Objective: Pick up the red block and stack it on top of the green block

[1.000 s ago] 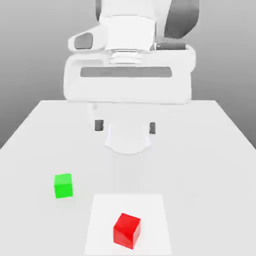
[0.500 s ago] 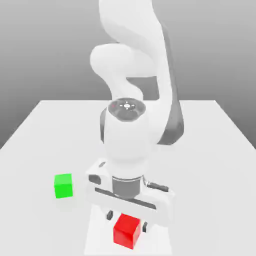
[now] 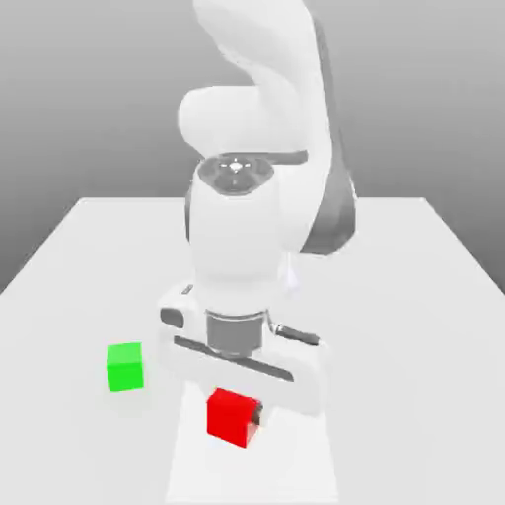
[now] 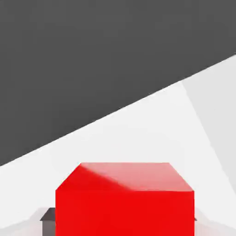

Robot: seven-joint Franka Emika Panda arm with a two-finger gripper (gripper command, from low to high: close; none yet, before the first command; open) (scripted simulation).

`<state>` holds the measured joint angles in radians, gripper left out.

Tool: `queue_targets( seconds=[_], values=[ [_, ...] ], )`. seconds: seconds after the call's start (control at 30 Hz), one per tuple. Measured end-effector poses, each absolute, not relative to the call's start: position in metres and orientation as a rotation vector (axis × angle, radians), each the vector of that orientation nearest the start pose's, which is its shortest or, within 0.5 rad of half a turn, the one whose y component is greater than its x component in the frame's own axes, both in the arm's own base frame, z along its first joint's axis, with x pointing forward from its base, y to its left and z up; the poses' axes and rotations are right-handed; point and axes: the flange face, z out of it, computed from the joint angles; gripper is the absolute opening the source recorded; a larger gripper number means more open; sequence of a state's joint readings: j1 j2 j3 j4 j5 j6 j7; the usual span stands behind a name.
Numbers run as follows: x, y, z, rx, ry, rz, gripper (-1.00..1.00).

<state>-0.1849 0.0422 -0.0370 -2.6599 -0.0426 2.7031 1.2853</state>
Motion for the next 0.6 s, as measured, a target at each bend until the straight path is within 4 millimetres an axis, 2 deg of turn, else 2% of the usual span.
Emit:
queue_targets(
  seconds=[0.07, 0.23, 0.27, 0.5, 0.53, 0.6],
  values=[
    [0.377, -0.139, 0.234, -2.152, 2.315, -0.019, -1.0],
    [0.295, -0.185, 0.246, -1.752, 2.615, -0.008, -1.0],
    [0.285, -0.19, 0.243, -1.695, 2.648, -0.004, -1.0],
    [0.276, -0.195, 0.188, -1.638, 2.679, -0.001, -1.0],
    [0.275, -0.195, 0.183, -1.637, 2.68, -0.001, 1.0],
    [0.275, -0.194, 0.183, -1.641, 2.677, -0.001, 1.0]
  ],
)
